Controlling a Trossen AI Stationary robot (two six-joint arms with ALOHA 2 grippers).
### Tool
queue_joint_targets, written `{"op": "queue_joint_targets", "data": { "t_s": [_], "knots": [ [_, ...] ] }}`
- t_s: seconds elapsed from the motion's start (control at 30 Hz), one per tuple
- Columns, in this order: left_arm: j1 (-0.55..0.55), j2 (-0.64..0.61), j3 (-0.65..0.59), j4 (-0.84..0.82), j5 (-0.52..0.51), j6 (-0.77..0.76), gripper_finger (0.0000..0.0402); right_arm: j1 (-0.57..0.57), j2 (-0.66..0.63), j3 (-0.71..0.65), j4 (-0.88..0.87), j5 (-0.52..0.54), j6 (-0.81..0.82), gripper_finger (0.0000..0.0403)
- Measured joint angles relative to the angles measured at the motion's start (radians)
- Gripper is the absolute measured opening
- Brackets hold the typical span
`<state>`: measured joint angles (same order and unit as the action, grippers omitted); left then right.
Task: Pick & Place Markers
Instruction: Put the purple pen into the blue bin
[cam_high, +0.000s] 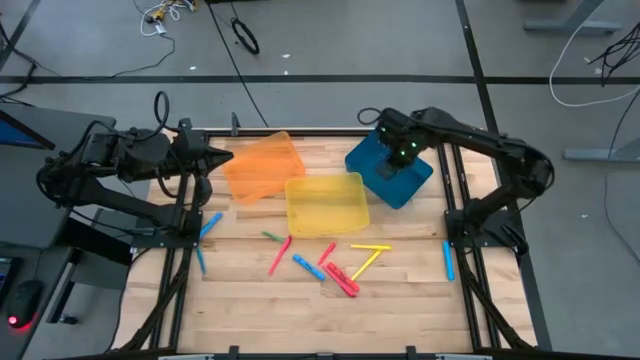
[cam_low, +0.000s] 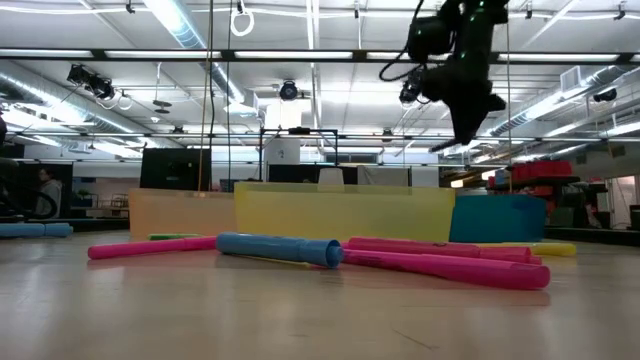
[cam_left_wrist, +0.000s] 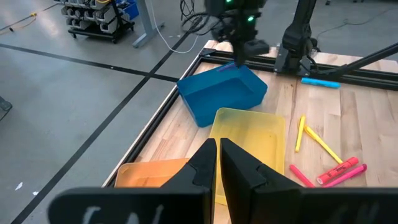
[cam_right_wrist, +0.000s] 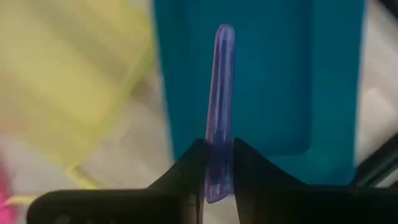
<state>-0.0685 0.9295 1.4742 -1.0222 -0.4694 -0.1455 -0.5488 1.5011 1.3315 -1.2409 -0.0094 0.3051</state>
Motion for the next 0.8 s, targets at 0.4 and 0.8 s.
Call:
{"op": "queue_joint_targets", "data": {
  "t_s": [0.4, 0.8],
  "knots": [
    [0.0, 0.001, 0.0, 0.0, 0.0, 0.0, 0.0028, -0.077, 0.204, 0.0, 0.169, 0.046, -0.094, 0.005],
    [0.0, 0.001, 0.0, 0.0, 0.0, -0.001, 0.0028, -0.077, 0.266, -0.111, 0.313, 0.045, -0.108, 0.005]
  ]
}}
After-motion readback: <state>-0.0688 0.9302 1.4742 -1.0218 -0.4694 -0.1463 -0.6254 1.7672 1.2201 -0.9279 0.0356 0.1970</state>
